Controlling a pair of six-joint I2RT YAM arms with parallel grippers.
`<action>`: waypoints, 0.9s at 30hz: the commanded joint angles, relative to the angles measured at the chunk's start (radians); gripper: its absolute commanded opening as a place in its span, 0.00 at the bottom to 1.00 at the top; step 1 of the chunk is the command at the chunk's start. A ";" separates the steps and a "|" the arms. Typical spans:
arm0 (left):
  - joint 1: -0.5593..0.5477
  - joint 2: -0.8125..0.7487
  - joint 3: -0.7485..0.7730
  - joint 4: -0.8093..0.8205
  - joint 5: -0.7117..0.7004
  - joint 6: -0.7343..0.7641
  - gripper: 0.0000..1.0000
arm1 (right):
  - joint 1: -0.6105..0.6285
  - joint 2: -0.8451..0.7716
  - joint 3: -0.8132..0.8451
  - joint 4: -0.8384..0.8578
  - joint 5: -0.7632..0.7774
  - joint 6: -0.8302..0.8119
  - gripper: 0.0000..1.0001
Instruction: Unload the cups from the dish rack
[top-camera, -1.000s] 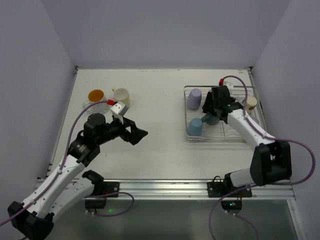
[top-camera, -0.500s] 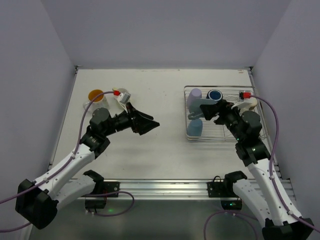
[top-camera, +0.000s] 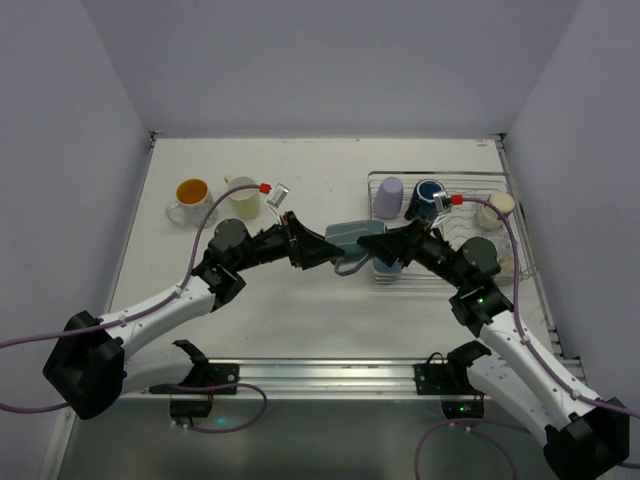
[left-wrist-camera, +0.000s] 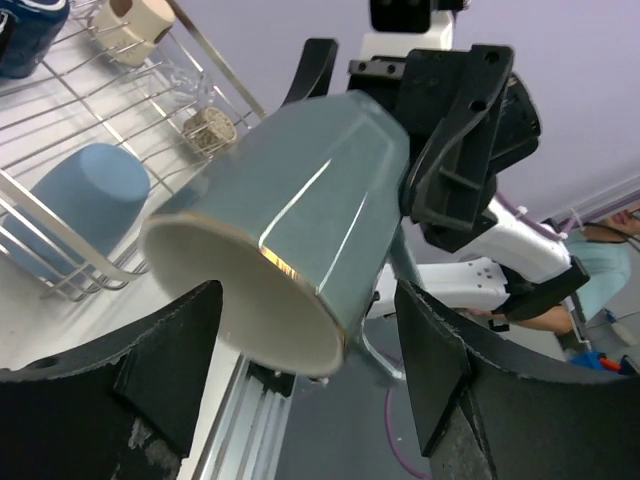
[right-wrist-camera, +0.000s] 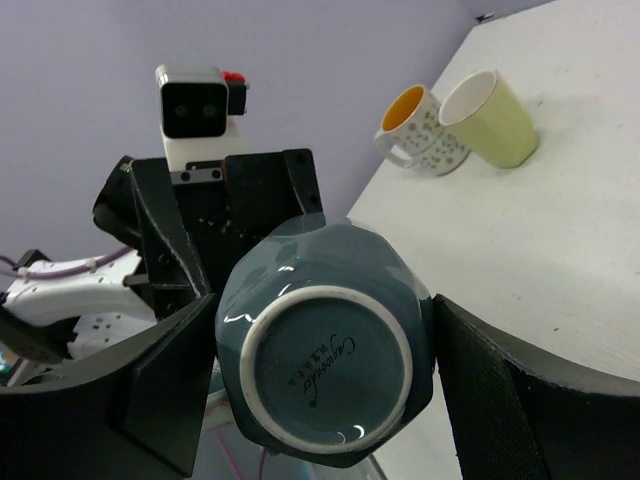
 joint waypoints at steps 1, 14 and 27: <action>-0.017 0.014 0.015 0.146 -0.033 -0.038 0.72 | 0.037 0.025 -0.006 0.245 -0.024 0.078 0.21; -0.033 -0.020 -0.016 0.300 -0.102 -0.053 0.00 | 0.065 0.144 -0.083 0.458 -0.037 0.170 0.79; -0.030 0.033 0.511 -0.893 -0.657 0.581 0.00 | 0.024 -0.014 -0.020 -0.035 0.189 -0.111 0.99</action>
